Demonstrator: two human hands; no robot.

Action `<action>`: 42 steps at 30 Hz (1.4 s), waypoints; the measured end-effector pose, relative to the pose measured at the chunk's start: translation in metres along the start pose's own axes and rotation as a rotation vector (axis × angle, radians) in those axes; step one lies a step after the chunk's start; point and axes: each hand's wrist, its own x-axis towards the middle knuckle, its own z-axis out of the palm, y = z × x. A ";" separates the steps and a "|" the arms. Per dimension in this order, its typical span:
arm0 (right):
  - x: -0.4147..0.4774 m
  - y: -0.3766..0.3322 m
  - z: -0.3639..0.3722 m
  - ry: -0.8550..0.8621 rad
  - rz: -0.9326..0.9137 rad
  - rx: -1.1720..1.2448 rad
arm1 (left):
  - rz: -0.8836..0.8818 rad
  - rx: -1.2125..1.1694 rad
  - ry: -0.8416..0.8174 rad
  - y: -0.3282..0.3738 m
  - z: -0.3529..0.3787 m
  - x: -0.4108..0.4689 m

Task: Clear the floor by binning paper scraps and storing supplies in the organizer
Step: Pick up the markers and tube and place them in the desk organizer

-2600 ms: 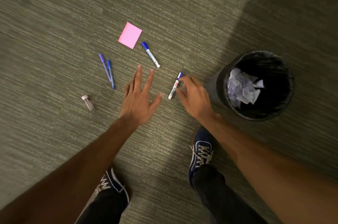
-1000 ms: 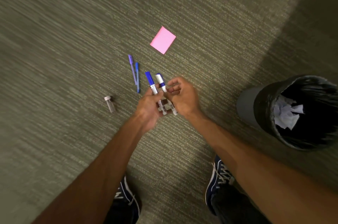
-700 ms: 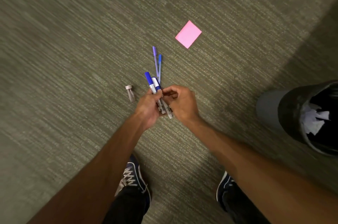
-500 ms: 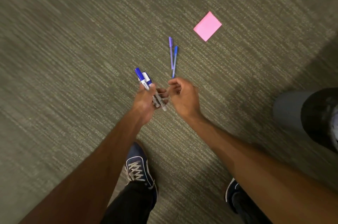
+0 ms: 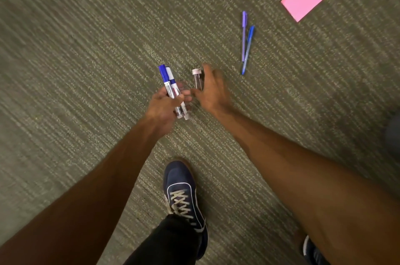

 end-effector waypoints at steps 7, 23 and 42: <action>0.011 -0.003 0.006 0.021 -0.011 0.024 | -0.031 -0.010 -0.040 0.009 -0.017 -0.009; -0.121 -0.090 -0.236 0.042 0.101 0.778 | 0.093 0.053 -0.192 0.130 0.076 -0.193; -0.415 -0.244 -0.544 0.405 -0.055 1.008 | 0.382 0.438 -0.616 0.347 0.193 -0.542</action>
